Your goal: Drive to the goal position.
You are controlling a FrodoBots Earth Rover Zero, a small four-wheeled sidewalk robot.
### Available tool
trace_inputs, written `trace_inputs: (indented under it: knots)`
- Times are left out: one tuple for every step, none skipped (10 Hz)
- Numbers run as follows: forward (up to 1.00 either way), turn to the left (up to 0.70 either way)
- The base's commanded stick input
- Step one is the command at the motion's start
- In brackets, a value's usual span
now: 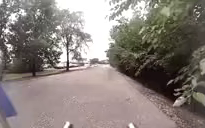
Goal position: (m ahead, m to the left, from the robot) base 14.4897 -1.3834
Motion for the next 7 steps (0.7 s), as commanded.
trace_inputs:
  knots:
    - [0.45,0.00]
    - [0.45,0.00]
    - [0.00,0.00]
    - [0.00,0.00]
    - [0.00,0.00]
    - [-0.02,0.00]
    - [-0.18,0.00]
